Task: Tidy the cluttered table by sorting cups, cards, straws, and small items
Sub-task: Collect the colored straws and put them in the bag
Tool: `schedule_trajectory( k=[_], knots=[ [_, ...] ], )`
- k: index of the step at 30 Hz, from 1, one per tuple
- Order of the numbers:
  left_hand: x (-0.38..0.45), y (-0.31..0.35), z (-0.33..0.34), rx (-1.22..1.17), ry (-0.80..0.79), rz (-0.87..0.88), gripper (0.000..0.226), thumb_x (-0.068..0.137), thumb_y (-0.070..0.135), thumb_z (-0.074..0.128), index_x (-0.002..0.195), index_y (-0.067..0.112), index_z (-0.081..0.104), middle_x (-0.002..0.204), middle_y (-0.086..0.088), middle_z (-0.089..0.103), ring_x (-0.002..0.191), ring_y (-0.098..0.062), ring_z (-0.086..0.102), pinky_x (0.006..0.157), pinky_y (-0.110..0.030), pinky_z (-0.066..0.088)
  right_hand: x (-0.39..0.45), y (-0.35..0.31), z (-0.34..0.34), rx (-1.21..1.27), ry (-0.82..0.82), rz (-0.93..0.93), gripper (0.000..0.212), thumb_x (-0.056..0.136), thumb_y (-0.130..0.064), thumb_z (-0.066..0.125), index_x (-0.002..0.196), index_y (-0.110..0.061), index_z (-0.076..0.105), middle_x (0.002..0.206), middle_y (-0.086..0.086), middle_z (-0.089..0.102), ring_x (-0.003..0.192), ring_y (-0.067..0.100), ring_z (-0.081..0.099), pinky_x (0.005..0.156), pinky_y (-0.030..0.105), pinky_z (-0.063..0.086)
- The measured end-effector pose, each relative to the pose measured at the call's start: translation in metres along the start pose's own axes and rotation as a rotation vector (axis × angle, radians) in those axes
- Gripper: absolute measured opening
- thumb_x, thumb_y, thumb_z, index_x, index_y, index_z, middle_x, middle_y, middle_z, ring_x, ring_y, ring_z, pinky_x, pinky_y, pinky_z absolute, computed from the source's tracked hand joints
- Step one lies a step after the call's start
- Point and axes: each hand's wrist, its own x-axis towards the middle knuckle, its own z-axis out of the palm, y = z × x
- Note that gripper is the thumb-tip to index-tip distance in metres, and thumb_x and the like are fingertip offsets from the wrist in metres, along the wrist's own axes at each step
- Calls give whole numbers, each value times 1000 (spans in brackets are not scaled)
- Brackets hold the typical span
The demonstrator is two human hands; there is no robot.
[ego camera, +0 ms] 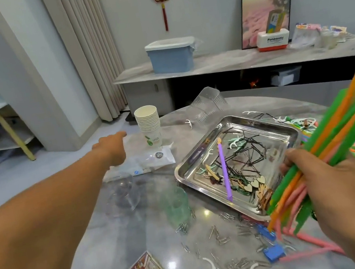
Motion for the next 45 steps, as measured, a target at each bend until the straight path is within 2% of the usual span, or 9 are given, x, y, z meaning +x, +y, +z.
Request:
schedule_trajectory(
  k=[7,17,23,27,30,34,37,41,45],
  knots=[
    [21,-23,4,231,-383,-4,117,78,13,84,161,26,3,162,-9,29,141,-34,41,109,-43,40,19,23,19,-25,2,53,14,84,-18,75,88,-8,67,68,4,73,52,18,69,62,36,57],
    [46,-39,25,88,-228,51,106,74,8,84,157,29,23,152,-10,43,132,-32,47,110,-44,40,6,28,36,-93,-111,59,22,84,-24,73,91,-4,66,77,19,70,66,36,68,63,49,61],
    [21,-22,-20,57,-77,118,69,76,14,81,133,26,44,110,-3,55,85,-24,56,64,-33,48,-1,20,26,-122,-117,45,20,82,-27,72,92,-11,65,84,19,69,76,39,69,73,56,61],
    [-11,-15,-59,28,-114,182,77,70,24,86,136,29,46,114,-3,65,98,-26,65,88,-45,57,-9,7,21,-70,-123,40,14,87,-27,73,91,-15,67,77,7,73,77,33,72,73,50,62],
    [-45,1,-82,-39,-126,227,62,73,27,86,124,31,52,109,3,64,95,-19,63,85,-42,57,-20,-2,13,-43,-114,22,13,88,-28,74,90,-17,67,77,5,74,78,28,73,81,53,60],
    [-96,33,-103,-414,-85,310,45,80,24,83,114,33,55,100,1,67,77,-9,67,57,-25,53,-35,-13,0,-10,-108,3,14,88,-26,75,90,-15,68,75,4,74,78,27,73,83,54,60],
    [-131,67,-94,-1016,-120,300,35,88,17,76,119,17,60,98,-8,74,78,-18,72,70,-35,59,-45,-22,-12,-21,-140,-49,13,88,-25,75,90,-15,67,75,7,72,76,25,72,80,53,60],
    [-173,108,-60,-1831,-426,10,30,92,27,68,112,6,63,87,-13,71,72,-27,68,67,-38,58,-57,-32,-26,-100,-239,-147,24,84,-29,79,81,-10,64,74,18,61,69,30,62,71,45,56],
    [-218,142,-33,-2205,-536,-146,21,86,21,72,103,12,64,77,-9,70,62,-26,68,55,-39,58,-68,-43,-36,-108,-372,-182,23,80,-29,84,85,-14,66,71,8,64,67,21,63,69,35,57]
  ],
)
